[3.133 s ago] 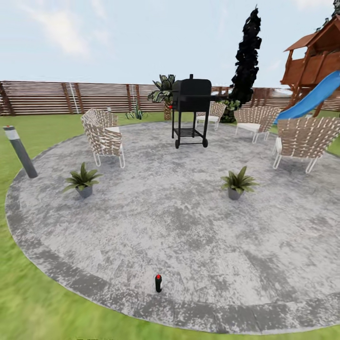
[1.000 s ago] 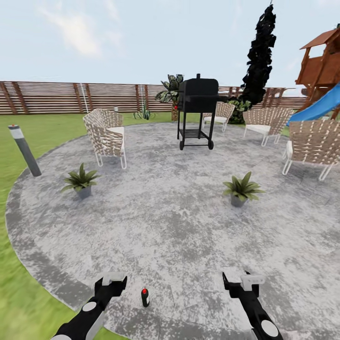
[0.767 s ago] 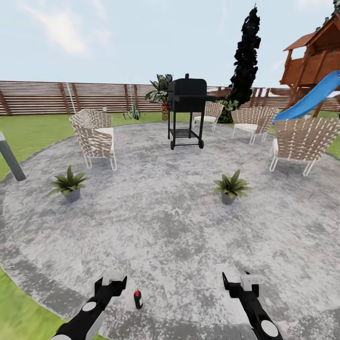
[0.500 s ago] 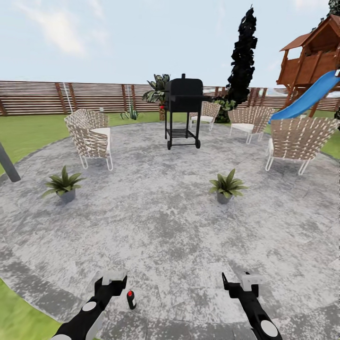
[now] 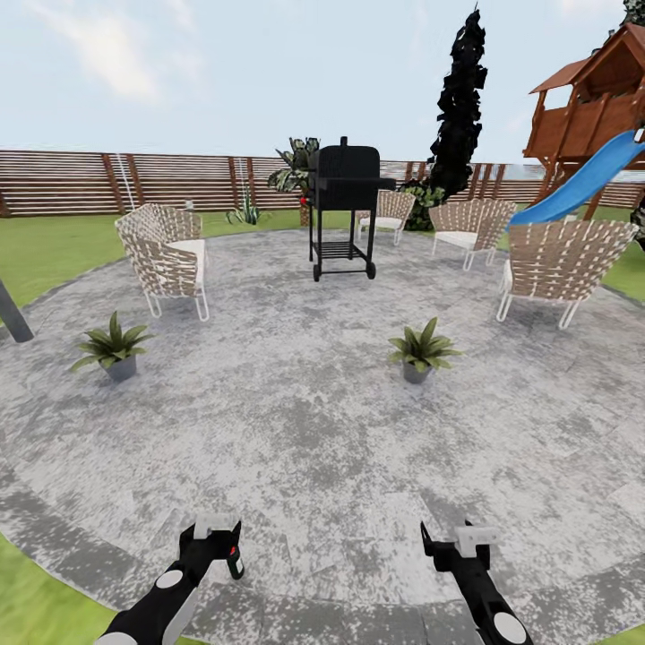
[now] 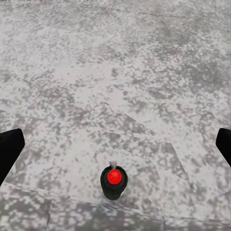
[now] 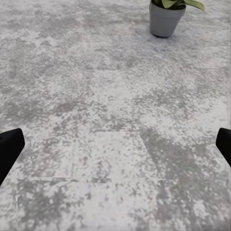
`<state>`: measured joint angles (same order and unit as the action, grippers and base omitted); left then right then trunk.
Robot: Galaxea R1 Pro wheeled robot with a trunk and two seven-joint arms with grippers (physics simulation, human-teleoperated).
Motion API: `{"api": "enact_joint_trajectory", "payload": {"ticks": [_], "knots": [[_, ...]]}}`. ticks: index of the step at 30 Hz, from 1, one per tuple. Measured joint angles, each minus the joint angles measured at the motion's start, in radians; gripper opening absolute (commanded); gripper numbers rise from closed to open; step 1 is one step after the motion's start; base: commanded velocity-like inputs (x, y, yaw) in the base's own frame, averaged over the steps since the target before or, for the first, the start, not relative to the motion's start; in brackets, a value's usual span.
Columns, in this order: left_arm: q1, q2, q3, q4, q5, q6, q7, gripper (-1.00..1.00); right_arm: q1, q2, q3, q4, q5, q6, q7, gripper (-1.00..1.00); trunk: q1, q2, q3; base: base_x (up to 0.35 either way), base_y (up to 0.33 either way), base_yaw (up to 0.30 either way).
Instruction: Pick up the pesticide atomizer in the garden and spray insectifuge to fully cover both potted plants in the garden.
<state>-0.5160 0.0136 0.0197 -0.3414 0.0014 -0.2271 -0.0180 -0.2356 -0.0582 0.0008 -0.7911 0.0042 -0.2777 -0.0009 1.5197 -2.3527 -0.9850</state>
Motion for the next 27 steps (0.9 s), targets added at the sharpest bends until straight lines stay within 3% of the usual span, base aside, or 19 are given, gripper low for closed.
{"api": "enact_joint_trajectory", "payload": {"ticks": [21,27], "knots": [[0.007,0.009,0.0,0.002,-0.003,-0.008,0.001,1.0,0.0,0.003,0.001,0.002,0.0,0.0,0.002,1.0,0.08,-0.147,-0.093,0.0,0.0,0.0],[0.008,0.009,0.0,0.002,-0.003,-0.037,0.001,1.0,0.0,0.003,0.001,0.002,0.0,0.0,0.002,1.0,0.083,-0.148,-0.125,0.0,0.0,0.0]]}}
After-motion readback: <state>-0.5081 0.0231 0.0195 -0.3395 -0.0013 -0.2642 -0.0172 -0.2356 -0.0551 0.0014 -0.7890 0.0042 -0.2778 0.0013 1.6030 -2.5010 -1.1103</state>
